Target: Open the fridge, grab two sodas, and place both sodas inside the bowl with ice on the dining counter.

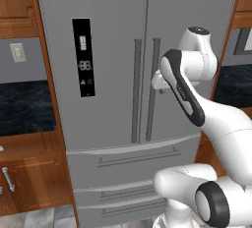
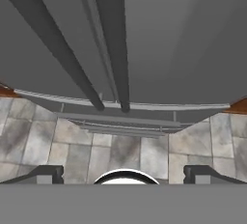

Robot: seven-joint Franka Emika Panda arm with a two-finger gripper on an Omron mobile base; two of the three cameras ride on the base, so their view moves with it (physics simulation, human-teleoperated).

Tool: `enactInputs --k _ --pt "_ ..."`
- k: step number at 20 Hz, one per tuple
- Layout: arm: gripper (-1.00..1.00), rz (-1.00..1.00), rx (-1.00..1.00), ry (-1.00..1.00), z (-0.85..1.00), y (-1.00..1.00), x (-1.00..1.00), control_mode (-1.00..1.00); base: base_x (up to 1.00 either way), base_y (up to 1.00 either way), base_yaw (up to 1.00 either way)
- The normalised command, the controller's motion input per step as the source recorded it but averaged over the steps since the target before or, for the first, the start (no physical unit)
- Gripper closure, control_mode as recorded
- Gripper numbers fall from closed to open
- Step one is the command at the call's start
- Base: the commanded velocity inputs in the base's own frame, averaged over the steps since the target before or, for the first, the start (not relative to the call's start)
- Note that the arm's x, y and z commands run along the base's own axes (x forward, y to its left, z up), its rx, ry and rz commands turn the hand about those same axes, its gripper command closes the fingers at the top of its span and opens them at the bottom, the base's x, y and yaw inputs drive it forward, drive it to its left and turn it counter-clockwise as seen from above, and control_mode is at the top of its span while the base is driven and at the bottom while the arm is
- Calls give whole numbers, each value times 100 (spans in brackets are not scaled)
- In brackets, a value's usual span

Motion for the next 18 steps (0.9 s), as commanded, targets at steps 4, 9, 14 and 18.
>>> enactInputs --k 4,9,14,18 --pt "-100 0 0 0 0 0 0 100 -1 34 12" --pt "-100 0 0 0 0 0 0 100 -1 13 4" --pt "-100 0 1 0 -15 -5 31 -100 4 0 0" --pt "-100 0 4 -13 -21 -20 39 -100 0 0 0"
